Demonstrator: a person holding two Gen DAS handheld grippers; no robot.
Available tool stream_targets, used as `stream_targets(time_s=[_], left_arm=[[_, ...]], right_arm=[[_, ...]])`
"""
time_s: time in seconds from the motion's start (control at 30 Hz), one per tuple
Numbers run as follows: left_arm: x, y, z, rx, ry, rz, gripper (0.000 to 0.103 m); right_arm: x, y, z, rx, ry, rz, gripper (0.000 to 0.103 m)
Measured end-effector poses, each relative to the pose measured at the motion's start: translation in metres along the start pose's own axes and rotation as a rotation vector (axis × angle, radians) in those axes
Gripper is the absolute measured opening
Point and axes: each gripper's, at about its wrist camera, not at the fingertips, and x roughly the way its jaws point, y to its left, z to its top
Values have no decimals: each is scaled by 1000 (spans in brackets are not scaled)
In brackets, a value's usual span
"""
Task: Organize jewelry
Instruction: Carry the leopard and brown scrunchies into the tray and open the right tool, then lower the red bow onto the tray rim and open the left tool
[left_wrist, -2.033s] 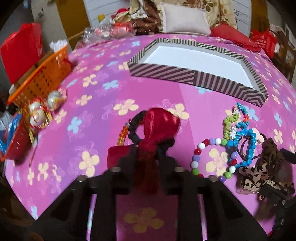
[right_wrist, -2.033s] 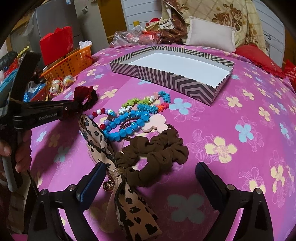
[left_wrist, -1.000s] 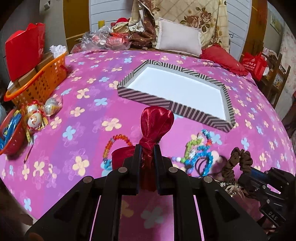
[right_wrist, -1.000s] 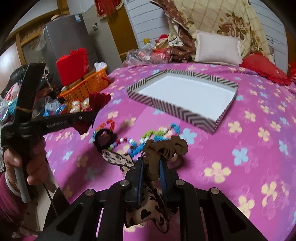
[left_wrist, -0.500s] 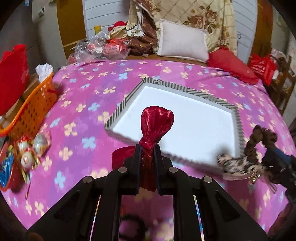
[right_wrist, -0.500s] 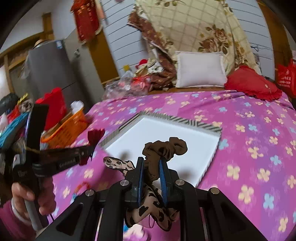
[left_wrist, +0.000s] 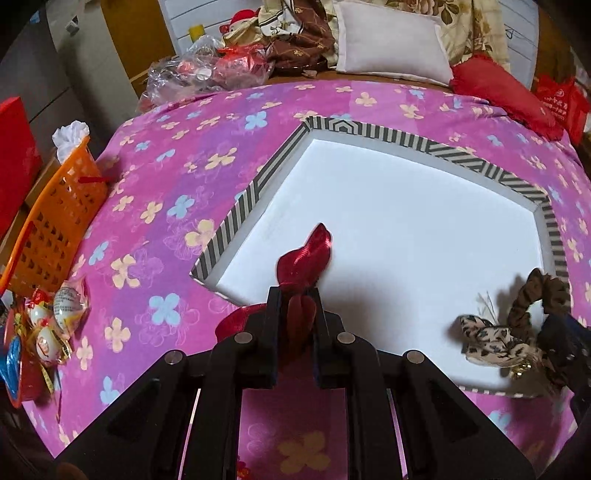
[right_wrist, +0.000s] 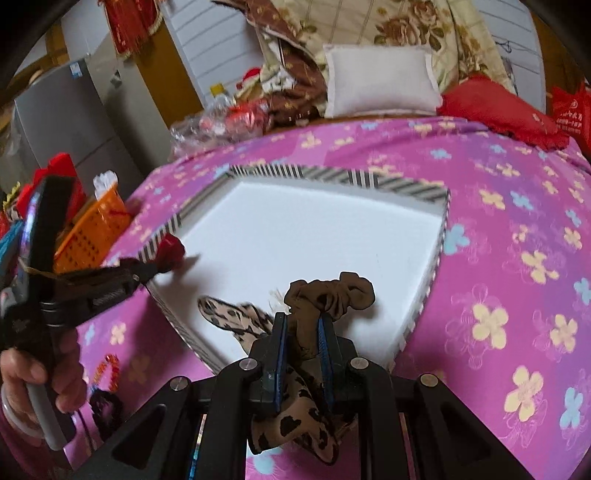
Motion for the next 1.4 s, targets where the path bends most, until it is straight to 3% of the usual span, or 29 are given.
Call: stream_targets(time_s=[0.13,0.2,0.27,0.43,0.57,0.7,0.77,0.83,0.87,1.07,1.17,1.3,1.4], left_arm=[[-7,1,-8,9,-1,-7,12],[-9,2,-13,3,2,-7,12],[-10,2,-15,4,0,-4,12],[-6,6,-21,-14,35,-8,12],[-15,11,-27,-41,21,-22,12],[-33,15,-32,-61,-3,-65,16],[-45,20,-34,-77,-12,-111,25],[-57,25,-38,-100,-27,-145,44],[-64,27,-40,-110,-38,-158,46],[-100,45,-64,-135,-87,-207,48],[-106,52,-74,-133,-99,-183,48],[-98,56,-77,-111,-90,-142,49],[-80,52,-76,-82,-63,-122,59]], right_arm=[[7,-5,-5,1,41,-12,18],[5,-4,-6,-10,40,-30,34],[4,0,-6,-24,42,-14,41],[-2,7,-8,-66,35,-64,42],[-21,6,-9,-39,-13,-46,65],[-45,11,-12,-38,-51,-35,66],[-54,14,-17,-42,-51,-24,66],[-65,20,-24,-51,-52,-25,69],[-69,23,-28,-57,-52,-23,73],[-92,36,-49,-89,-61,-14,75],[-91,43,-51,-96,-54,3,75],[-85,58,-45,-115,-50,31,75],[-85,64,-45,-117,-56,47,75]])
